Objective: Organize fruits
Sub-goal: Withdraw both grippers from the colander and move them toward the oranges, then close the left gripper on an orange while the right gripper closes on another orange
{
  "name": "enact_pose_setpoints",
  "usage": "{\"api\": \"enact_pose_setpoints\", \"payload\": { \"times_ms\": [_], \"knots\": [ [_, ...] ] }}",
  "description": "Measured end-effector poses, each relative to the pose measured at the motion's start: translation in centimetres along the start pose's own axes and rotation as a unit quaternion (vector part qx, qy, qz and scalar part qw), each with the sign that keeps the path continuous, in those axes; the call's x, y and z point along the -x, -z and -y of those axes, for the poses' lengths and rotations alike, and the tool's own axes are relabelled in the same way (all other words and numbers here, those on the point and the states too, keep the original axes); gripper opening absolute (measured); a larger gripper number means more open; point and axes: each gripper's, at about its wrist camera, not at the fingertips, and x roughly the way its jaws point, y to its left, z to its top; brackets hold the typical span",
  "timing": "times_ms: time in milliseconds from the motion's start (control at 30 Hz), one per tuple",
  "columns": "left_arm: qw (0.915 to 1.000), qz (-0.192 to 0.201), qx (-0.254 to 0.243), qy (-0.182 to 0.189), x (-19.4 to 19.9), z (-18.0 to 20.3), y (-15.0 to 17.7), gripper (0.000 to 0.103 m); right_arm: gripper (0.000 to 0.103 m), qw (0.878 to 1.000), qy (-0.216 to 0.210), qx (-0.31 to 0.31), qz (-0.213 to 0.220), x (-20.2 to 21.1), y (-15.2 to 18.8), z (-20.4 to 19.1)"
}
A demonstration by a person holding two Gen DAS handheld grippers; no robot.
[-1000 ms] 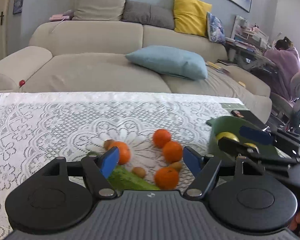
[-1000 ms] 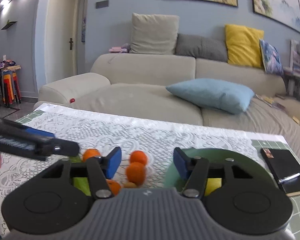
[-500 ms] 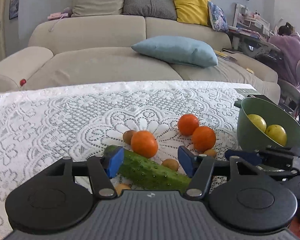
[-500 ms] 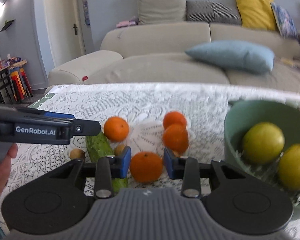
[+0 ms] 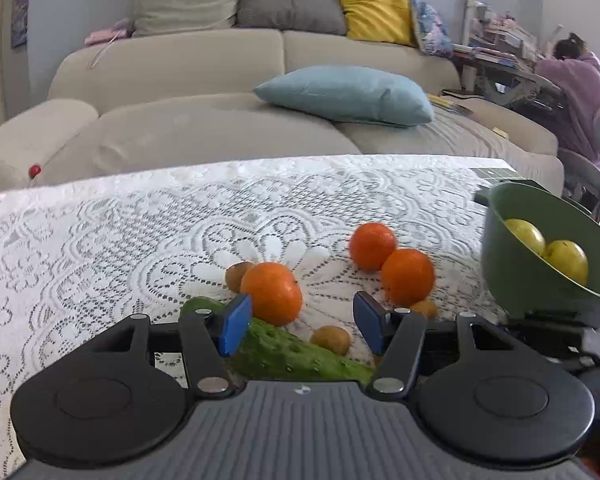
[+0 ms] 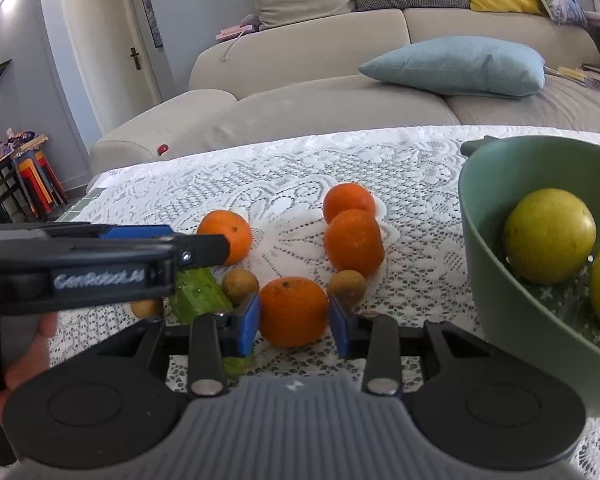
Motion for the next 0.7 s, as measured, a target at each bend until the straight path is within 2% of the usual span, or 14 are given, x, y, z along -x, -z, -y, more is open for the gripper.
{"api": "enact_pose_setpoints", "payload": {
  "times_ms": [100,233,367,600,700],
  "knots": [
    [0.9998,-0.012,0.008,-0.013,-1.2,-0.5,-0.5,0.067,0.038,1.0,-0.008,-0.014,-0.006,-0.2,0.1,0.2],
    [0.9993,-0.017,-0.019,-0.026,-2.1,0.1,-0.8,0.067,0.041,1.0,-0.011,-0.027,-0.011,-0.5,0.1,0.4],
    [0.9989,-0.024,-0.022,-0.035,-3.1,0.4,-0.8,0.064,0.042,0.999,-0.016,-0.04,-0.013,-0.7,0.3,0.8],
    [0.9975,-0.02,-0.033,-0.06,-3.4,0.6,-0.5,0.045,0.04,0.999,-0.016,-0.042,-0.011,-0.6,0.4,1.0],
    [0.9977,-0.014,-0.026,-0.061,-3.3,0.5,-0.5,0.044,0.04,0.999,-0.013,-0.035,-0.009,-0.3,0.5,0.9]
  ]
}}
